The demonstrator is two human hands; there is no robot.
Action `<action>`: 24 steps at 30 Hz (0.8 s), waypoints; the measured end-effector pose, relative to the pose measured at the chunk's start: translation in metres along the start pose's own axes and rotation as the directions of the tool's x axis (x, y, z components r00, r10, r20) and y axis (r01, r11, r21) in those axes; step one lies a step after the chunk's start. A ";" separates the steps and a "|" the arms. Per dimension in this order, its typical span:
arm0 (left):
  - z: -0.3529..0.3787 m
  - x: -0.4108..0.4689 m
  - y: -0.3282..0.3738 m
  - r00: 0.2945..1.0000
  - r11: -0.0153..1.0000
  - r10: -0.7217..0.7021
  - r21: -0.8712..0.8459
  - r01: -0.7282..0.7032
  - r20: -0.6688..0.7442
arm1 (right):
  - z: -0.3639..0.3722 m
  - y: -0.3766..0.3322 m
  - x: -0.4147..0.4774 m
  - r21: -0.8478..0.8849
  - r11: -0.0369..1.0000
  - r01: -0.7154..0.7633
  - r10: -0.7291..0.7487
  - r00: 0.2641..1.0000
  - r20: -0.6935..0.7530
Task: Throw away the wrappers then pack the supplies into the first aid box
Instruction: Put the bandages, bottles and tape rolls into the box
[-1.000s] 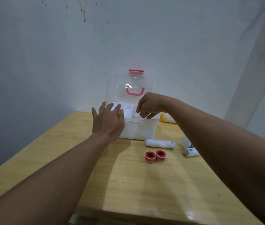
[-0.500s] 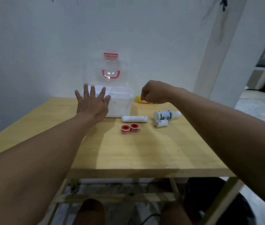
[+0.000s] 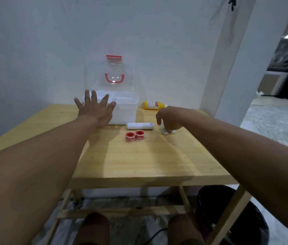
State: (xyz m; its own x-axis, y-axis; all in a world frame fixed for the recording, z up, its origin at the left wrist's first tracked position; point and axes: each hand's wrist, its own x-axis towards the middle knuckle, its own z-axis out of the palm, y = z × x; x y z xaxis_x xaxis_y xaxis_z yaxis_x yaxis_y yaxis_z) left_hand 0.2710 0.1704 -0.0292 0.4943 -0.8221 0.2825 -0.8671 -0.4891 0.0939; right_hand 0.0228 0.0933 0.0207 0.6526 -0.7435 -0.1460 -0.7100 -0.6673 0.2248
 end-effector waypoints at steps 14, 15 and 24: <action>0.002 0.000 -0.002 0.999 1.000 0.021 -0.012 -0.022 -0.046 | 0.001 -0.018 0.034 0.191 0.970 0.150 -0.137 0.987 -0.080; 0.002 -0.001 -0.002 0.999 1.000 0.023 -0.014 -0.024 -0.045 | 0.001 -0.019 0.036 0.146 0.976 0.160 -0.151 0.986 -0.074; 0.004 0.001 -0.004 0.997 0.999 0.036 -0.038 -0.039 -0.064 | 0.006 -0.016 0.051 0.075 0.982 0.174 -0.171 0.984 -0.044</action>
State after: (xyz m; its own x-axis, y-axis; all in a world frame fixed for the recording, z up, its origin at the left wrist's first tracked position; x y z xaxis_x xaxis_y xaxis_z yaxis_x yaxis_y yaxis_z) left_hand 0.2748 0.1703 -0.0333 0.4575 -0.8188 0.3467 -0.8874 -0.4453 0.1192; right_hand 0.0663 0.0656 0.0040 0.7756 -0.6156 -0.1396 -0.6032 -0.7880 0.1231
